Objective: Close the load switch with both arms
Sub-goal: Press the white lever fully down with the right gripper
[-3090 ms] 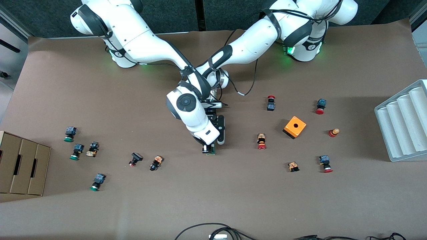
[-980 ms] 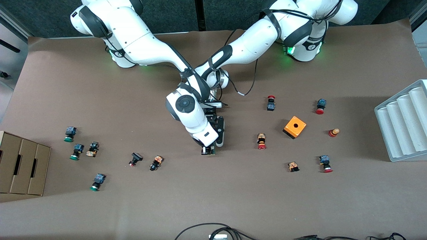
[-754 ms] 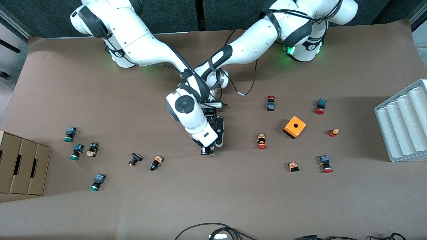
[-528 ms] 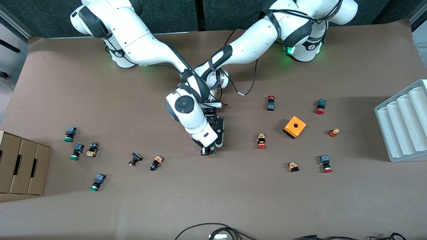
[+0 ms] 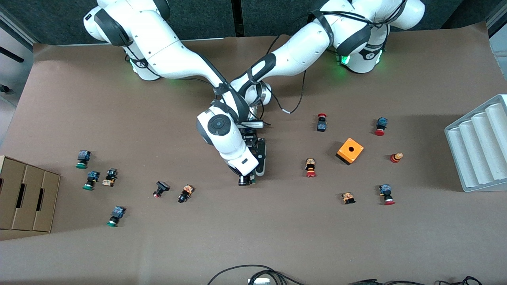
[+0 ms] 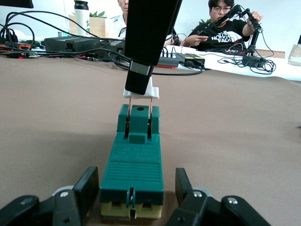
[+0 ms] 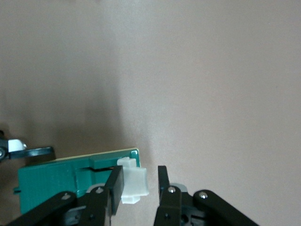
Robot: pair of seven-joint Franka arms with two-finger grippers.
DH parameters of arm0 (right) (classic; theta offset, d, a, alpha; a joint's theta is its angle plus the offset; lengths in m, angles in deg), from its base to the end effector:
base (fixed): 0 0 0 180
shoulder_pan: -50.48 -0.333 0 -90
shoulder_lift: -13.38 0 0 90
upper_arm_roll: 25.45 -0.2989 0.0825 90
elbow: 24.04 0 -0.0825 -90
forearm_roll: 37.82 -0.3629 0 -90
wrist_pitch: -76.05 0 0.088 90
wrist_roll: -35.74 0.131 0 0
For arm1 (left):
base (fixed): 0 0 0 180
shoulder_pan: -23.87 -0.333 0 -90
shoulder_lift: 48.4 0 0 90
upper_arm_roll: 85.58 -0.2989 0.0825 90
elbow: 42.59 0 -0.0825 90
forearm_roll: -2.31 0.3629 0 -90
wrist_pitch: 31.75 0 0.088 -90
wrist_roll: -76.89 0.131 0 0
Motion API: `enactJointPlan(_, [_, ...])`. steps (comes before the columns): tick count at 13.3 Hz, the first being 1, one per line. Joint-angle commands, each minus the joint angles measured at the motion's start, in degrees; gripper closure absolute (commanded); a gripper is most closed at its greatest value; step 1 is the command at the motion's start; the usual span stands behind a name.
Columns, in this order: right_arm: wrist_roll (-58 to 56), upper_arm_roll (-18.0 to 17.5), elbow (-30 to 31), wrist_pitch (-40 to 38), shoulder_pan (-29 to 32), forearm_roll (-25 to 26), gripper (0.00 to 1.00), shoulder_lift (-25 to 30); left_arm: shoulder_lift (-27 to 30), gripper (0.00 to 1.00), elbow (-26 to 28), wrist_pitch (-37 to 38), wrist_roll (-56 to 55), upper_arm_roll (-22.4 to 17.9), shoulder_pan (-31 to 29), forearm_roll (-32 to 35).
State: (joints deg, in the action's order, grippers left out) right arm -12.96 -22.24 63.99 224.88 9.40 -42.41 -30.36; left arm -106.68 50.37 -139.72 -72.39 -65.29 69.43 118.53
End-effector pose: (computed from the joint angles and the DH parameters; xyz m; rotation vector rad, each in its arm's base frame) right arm 0.5605 0.4432 0.2129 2.2950 2.0745 0.4667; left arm 0.3636 -0.5387 0.0580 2.4902 0.1319 1.8229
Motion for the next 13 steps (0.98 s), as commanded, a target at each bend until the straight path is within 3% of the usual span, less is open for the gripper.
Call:
enactJointPlan(1, [0.3,-0.3,-1.6,1.5,0.7,0.9,0.62,-1.9,-0.4,0.27,-0.5,0.5,0.0,-0.4,0.9,0.6])
enactJointPlan(13, [0.2,-0.3,-2.9,1.9,1.4,1.0,0.62,-3.0,-0.4,0.4,-0.5,0.5,0.0,-0.4,0.9,0.6])
